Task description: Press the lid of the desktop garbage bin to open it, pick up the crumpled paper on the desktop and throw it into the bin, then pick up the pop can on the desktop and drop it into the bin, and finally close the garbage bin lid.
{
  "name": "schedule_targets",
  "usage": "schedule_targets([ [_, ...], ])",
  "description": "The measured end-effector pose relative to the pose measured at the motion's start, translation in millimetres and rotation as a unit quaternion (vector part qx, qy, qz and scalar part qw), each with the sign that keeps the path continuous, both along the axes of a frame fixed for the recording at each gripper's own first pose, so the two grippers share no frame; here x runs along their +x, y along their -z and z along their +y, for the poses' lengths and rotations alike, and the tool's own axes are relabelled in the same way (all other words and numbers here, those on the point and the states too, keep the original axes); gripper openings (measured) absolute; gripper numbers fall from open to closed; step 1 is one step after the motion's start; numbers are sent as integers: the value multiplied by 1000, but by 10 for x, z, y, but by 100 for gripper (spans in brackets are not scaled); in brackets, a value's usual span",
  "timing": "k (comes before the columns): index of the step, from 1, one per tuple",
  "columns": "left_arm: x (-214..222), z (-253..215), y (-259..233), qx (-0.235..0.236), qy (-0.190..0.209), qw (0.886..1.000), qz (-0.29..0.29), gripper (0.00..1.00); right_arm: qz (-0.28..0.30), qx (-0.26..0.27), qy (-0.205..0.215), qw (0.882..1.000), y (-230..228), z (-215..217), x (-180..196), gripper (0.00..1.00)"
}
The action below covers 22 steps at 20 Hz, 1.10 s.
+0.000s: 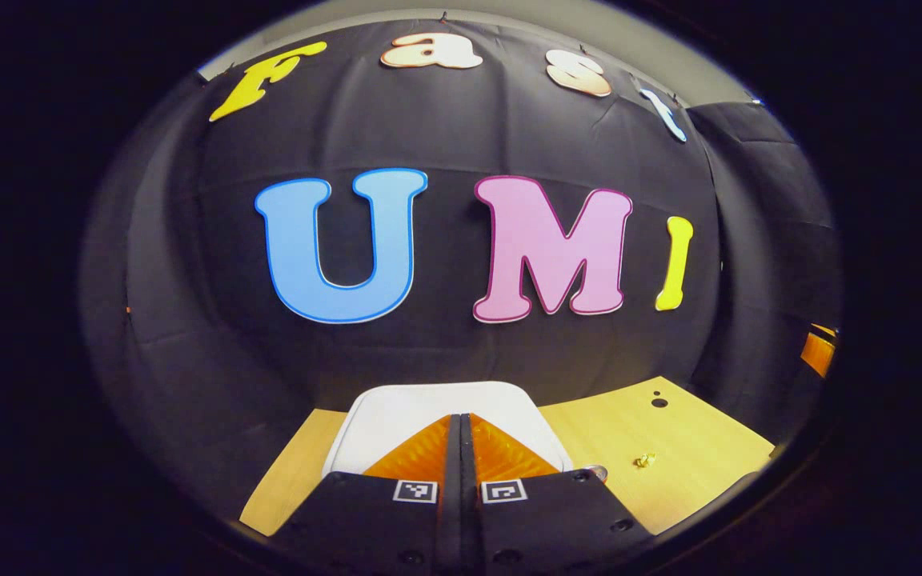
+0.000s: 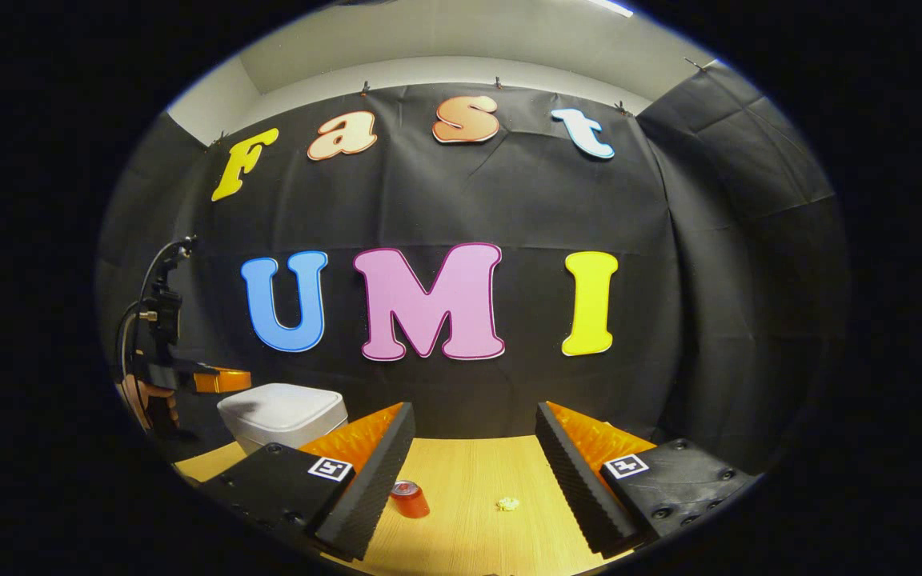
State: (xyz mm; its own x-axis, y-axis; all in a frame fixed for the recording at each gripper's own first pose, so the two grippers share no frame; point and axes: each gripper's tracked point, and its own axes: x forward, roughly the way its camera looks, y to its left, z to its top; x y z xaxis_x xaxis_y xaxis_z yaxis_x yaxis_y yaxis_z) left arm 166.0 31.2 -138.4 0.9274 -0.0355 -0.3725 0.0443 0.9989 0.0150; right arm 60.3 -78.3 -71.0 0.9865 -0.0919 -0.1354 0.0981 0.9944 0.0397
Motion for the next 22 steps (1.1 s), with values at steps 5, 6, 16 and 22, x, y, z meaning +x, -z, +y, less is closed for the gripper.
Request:
schedule_targets([
  [5,-35,59,219,46,-11,999,17,6,2,-3,6,1000,71,-84,99,98],
  [6,-55,55,310,42,-13,999,26,6,3,-1,5,1000,95,-85,110,98],
  [16,-102,103,472,3,-10,999,37,7,16,-7,13,1000,181,-155,49,98],
  [22,-225,31,246,-3,-30,999,-34,6,-1,-37,22,999,-25,-225,-109,97],
])
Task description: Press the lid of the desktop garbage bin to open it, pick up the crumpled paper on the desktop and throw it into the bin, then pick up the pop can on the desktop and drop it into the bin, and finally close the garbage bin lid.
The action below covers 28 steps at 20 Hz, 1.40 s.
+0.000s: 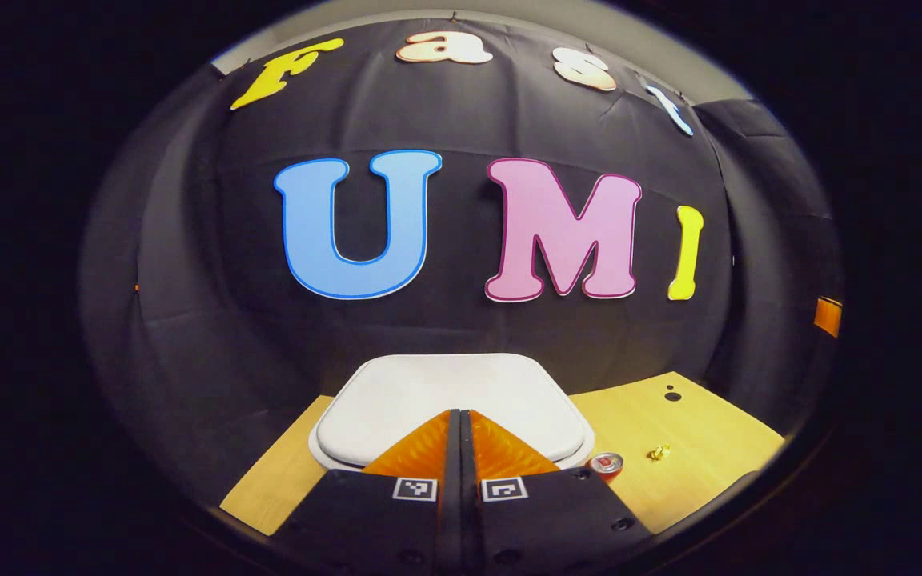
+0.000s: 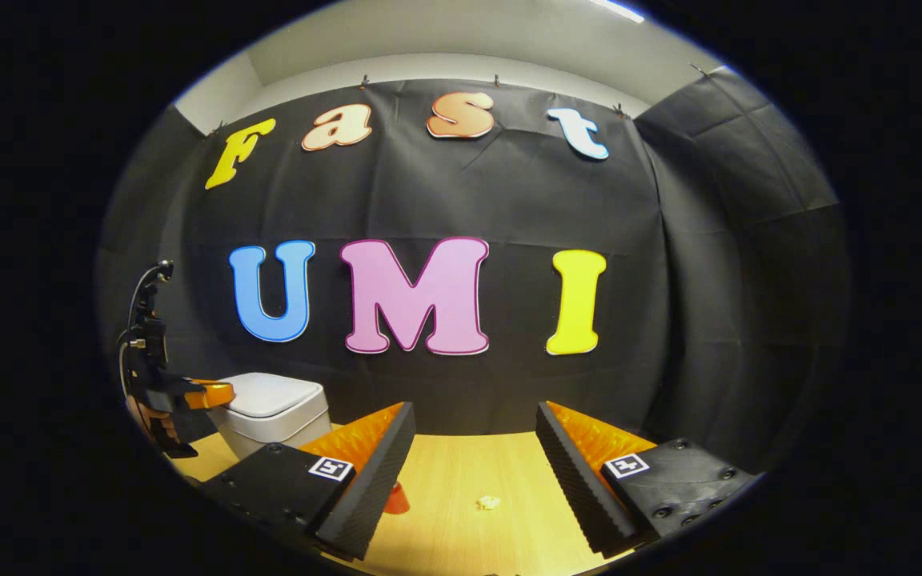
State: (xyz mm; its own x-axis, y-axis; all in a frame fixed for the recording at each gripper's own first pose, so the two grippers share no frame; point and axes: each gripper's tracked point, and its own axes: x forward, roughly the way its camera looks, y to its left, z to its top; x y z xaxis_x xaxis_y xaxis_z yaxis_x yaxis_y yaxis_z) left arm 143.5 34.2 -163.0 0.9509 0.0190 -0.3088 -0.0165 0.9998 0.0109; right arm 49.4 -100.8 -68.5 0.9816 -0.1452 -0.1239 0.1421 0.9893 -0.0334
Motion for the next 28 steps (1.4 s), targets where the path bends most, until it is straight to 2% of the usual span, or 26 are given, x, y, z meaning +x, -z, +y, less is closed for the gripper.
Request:
schedule_targets([
  [4,-149,-90,-372,-19,5,999,-48,6,-1,-15,8,1000,-96,-27,-165,97],
  [5,-208,-132,-469,-26,7,998,-61,6,-2,-18,10,1000,-129,-34,-202,100],
  [6,-270,-157,-554,-28,7,997,-70,6,-4,-21,12,1000,-158,-33,-242,97],
  [9,-512,-238,-792,-39,0,995,-88,6,-11,-28,14,999,-276,17,-354,98],
  [12,-764,-296,-1038,-31,-6,994,-107,5,-15,-35,14,999,-336,78,-496,98],
  [15,-1027,-493,-1236,-18,16,992,-123,13,-12,-37,13,999,-351,139,-607,98],
  [18,-1191,-728,-1381,-18,49,988,-145,84,-7,-52,14,999,-335,164,-713,96],
  [19,-1317,-823,-1421,-19,60,987,-149,98,-5,-57,14,998,-327,164,-727,96],
  [21,-1444,-976,-1348,-16,79,986,-145,95,-1,-61,14,998,-307,159,-739,97],
  [24,-1557,-1109,-1361,-14,84,986,-142,95,11,-52,15,998,-201,103,-707,96],
  [28,-1656,-1179,-1282,-32,74,989,-126,96,69,-43,-21,996,154,105,-500,96],
])
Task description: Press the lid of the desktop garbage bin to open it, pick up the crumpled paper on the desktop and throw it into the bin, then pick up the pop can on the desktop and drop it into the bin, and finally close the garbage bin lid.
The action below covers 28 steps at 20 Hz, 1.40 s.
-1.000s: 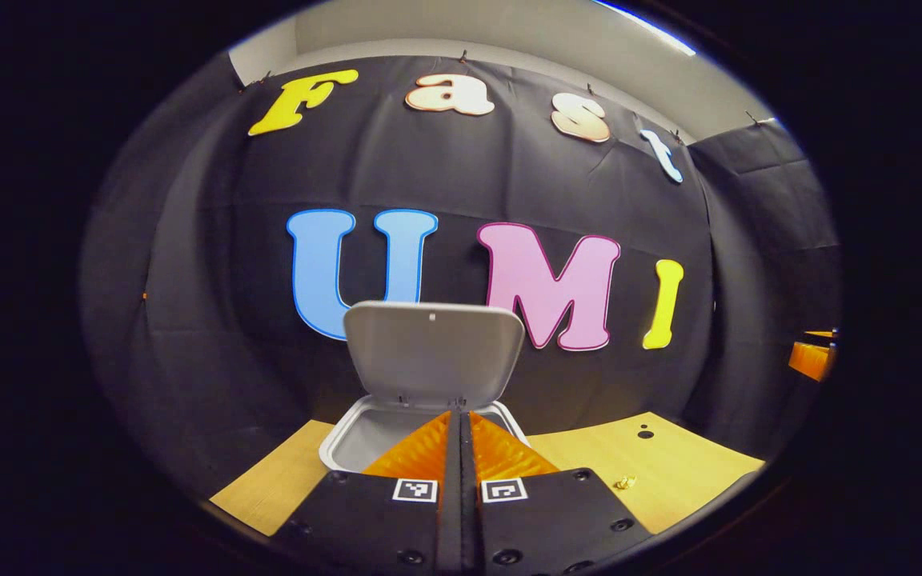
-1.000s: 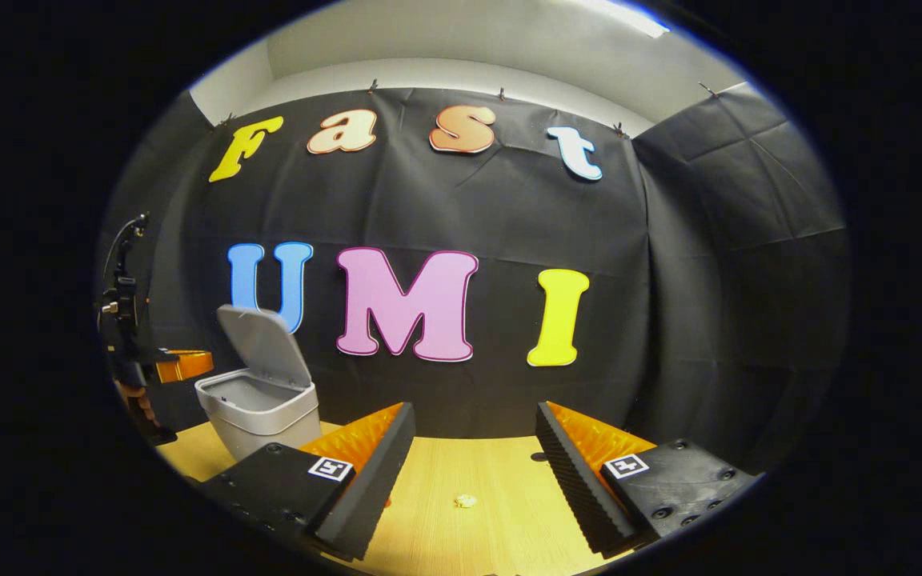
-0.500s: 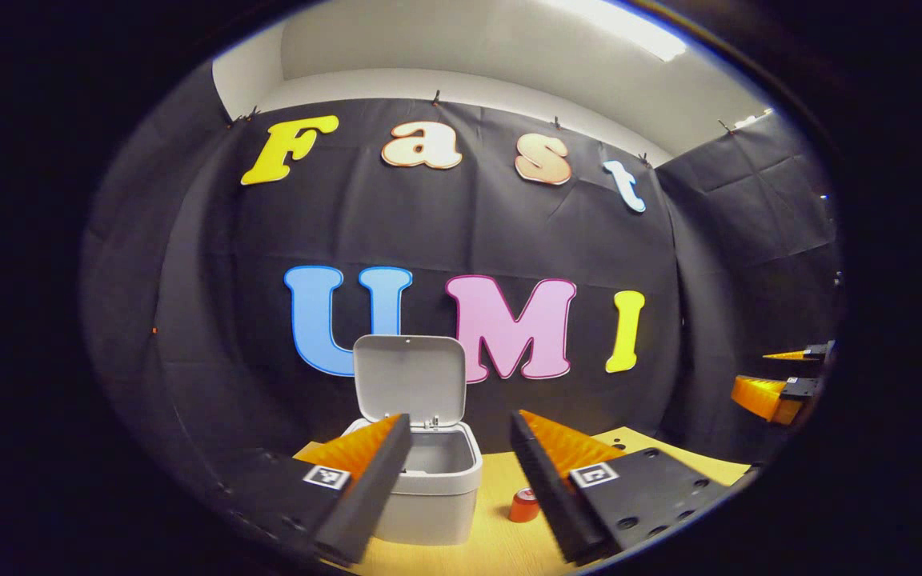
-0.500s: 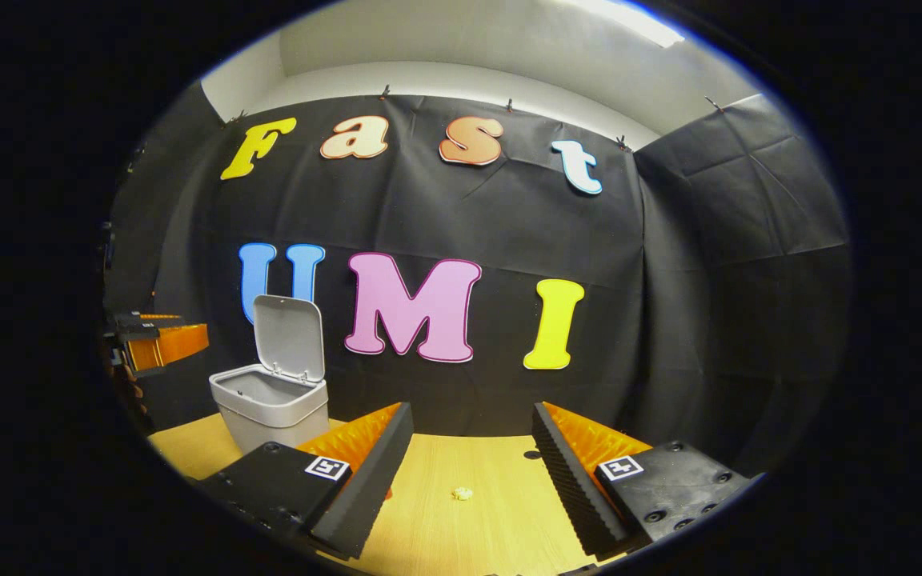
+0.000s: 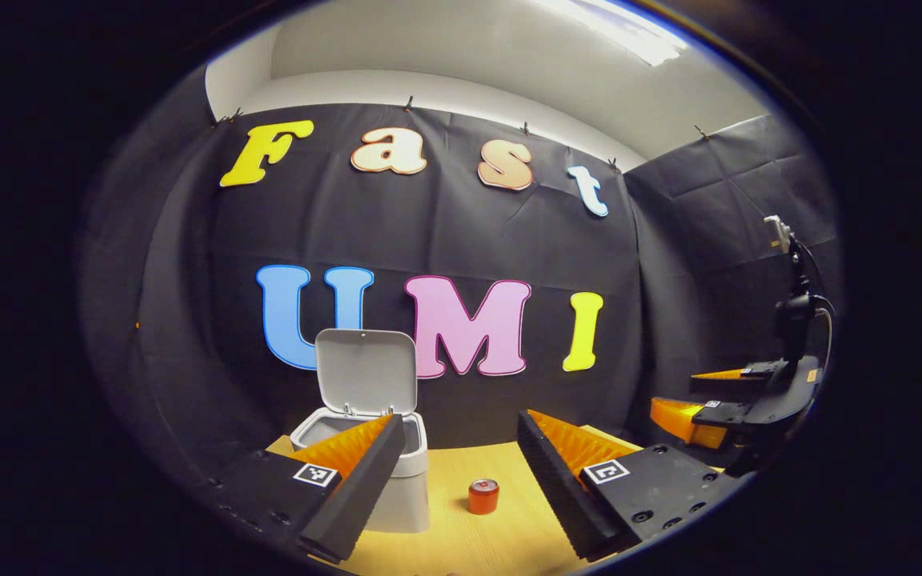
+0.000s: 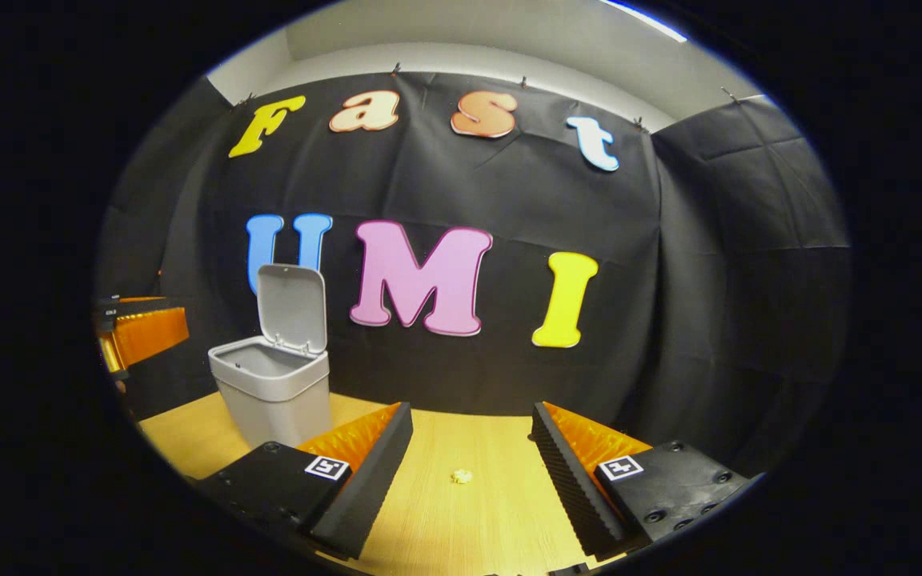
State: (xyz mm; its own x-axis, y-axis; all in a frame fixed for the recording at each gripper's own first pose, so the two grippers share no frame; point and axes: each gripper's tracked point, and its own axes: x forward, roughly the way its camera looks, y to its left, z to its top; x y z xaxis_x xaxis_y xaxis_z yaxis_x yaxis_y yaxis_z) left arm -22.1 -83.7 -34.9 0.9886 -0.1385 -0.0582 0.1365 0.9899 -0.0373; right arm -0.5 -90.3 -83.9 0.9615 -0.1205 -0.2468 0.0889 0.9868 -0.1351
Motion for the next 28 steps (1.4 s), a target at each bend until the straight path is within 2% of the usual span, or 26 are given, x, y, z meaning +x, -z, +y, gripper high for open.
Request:
schedule_targets([
  [5,59,176,100,28,-33,999,13,95,72,27,-24,997,457,-117,434,96],
  [11,203,402,239,22,-99,994,40,95,167,31,-48,984,1290,-270,1030,96],
  [15,282,425,392,37,-122,990,57,96,260,5,-56,964,2083,-432,1308,97],
  [17,350,371,521,47,-121,989,75,96,304,18,-60,951,2452,-429,1379,97],
  [19,421,336,592,56,-123,987,85,96,331,26,-56,942,2742,-503,1487,98],
  [23,546,284,713,45,-140,984,104,96,382,46,-46,922,3347,-612,1657,97],
  [28,644,275,873,64,-158,977,126,96,434,65,-48,897,3865,-601,1662,97],
])
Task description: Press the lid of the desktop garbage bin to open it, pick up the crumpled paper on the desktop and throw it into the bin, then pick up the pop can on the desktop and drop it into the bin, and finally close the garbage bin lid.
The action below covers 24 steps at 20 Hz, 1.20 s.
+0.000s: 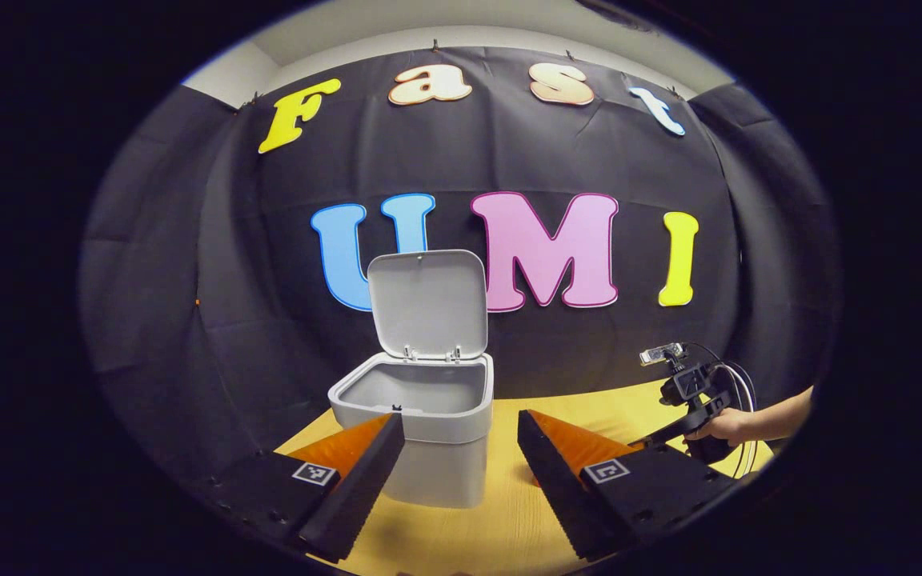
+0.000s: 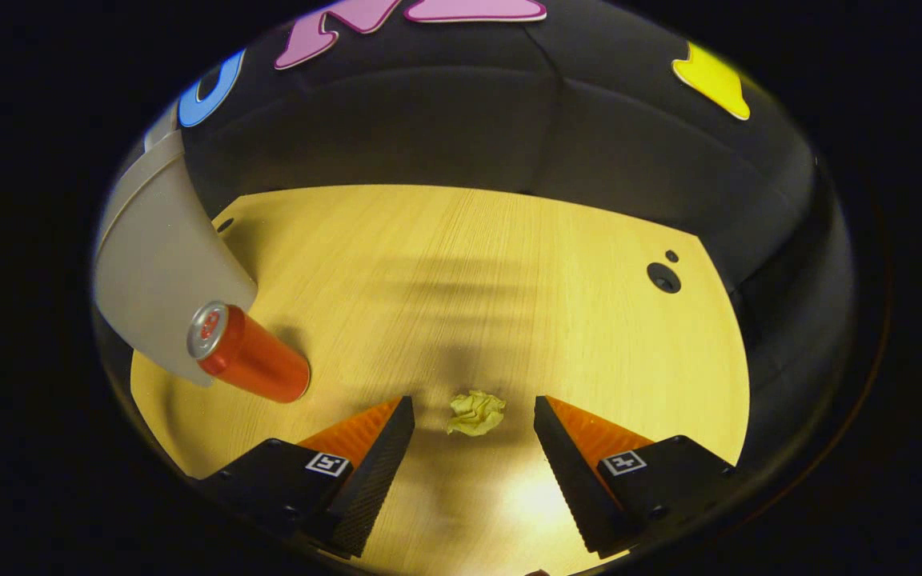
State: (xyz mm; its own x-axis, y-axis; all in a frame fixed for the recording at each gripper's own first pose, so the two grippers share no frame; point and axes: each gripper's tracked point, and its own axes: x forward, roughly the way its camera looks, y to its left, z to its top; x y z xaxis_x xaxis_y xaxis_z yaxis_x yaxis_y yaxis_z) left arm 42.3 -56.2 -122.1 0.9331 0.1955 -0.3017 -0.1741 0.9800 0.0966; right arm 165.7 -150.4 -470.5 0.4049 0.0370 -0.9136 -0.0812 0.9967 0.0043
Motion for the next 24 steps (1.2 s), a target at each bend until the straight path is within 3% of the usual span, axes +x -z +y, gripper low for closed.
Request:
schedule_targets([
  [5,81,-36,81,-17,-14,1000,17,96,35,10,9,999,256,24,-44,95],
  [7,121,-57,97,-16,-14,1000,21,96,43,19,17,999,297,25,-67,82],
  [8,133,-66,97,-13,-14,1000,24,96,47,26,20,998,301,15,-77,84],
  [10,146,-102,84,-8,-11,1000,25,96,52,26,20,998,327,5,-106,54],
  [16,71,-234,42,-4,6,1000,25,96,33,17,10,999,171,-26,-72,51],
  [20,-12,-214,1,-16,5,1000,17,96,-36,21,-10,999,-425,87,28,51],
  [24,-63,-149,-100,-14,12,1000,2,96,-95,60,-1,994,-1064,265,100,50],
])
